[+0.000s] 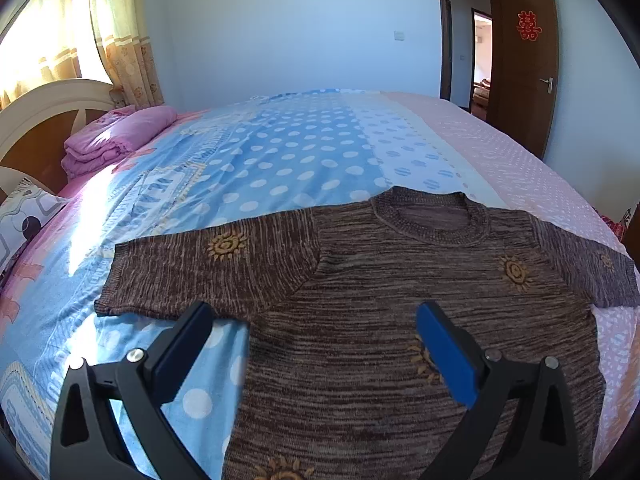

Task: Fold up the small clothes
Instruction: 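Move the right tool toward the sweater sleeve nearest it, then grasp the sweater sleeve with the right tool and lift it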

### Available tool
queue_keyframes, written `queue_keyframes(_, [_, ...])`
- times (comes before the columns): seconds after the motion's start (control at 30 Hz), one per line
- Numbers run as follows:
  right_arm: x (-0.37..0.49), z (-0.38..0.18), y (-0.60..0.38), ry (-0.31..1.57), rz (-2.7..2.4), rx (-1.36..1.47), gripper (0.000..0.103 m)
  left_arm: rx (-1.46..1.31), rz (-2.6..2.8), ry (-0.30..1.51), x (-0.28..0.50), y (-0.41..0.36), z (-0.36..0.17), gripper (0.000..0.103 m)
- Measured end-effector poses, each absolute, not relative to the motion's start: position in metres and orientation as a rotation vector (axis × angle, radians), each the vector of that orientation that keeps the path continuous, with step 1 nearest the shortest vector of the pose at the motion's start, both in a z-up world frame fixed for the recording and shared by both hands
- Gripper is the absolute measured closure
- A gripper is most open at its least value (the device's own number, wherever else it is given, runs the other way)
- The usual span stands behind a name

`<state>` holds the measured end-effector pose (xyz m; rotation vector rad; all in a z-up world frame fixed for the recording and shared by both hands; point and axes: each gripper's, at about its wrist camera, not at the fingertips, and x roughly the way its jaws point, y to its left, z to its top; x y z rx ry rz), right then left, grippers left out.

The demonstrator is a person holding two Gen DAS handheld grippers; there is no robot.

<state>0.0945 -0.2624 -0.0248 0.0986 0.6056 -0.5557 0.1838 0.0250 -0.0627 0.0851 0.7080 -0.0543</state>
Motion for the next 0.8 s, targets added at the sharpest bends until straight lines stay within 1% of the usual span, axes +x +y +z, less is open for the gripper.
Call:
queue_keyframes(0.1, [0.108,-0.033,-0.283,0.619,-0.569,0.095,0.001,0.091,-0.041,0.728,0.203,0.026,-0.077,0.000])
queue_keyframes(0.2, [0.118,-0.043,-0.323,0.645,-0.591,0.125,0.001,0.099,-0.010,0.757,0.218,0.028,-0.093,0.000])
queue_keyframes(0.27, [0.119,-0.051,-0.362,0.662,-0.639,0.192,0.001,0.110,0.008,0.764,0.224,0.029,-0.102,0.000])
queue_keyframes(0.33, [0.117,-0.060,-0.405,0.669,-0.673,0.284,0.003,0.118,0.023,0.766,0.229,0.031,-0.112,0.000])
queue_keyframes(0.37, [0.115,-0.066,-0.428,0.670,-0.688,0.336,0.009,0.117,0.028,0.768,0.230,0.031,-0.116,0.000])
queue_keyframes(0.4, [0.112,-0.072,-0.448,0.672,-0.701,0.383,0.019,0.114,0.031,0.774,0.232,0.032,-0.121,0.000])
queue_keyframes(0.43, [0.110,-0.078,-0.465,0.680,-0.721,0.422,0.023,0.107,0.030,0.786,0.233,0.032,-0.129,0.000])
queue_keyframes(0.5, [0.108,-0.091,-0.492,0.706,-0.744,0.476,0.038,0.092,0.023,0.843,0.238,0.033,-0.139,0.000])
queue_keyframes(0.53, [0.109,-0.099,-0.504,0.723,-0.752,0.495,0.039,0.078,0.016,0.856,0.240,0.034,-0.141,0.000])
queue_keyframes(0.63, [0.114,-0.116,-0.523,0.767,-0.761,0.519,0.039,0.049,0.015,0.867,0.240,0.037,-0.142,0.000])
queue_keyframes(0.8, [0.128,-0.134,-0.530,0.827,-0.733,0.563,0.039,0.015,-0.001,0.877,0.242,0.041,-0.145,0.000])
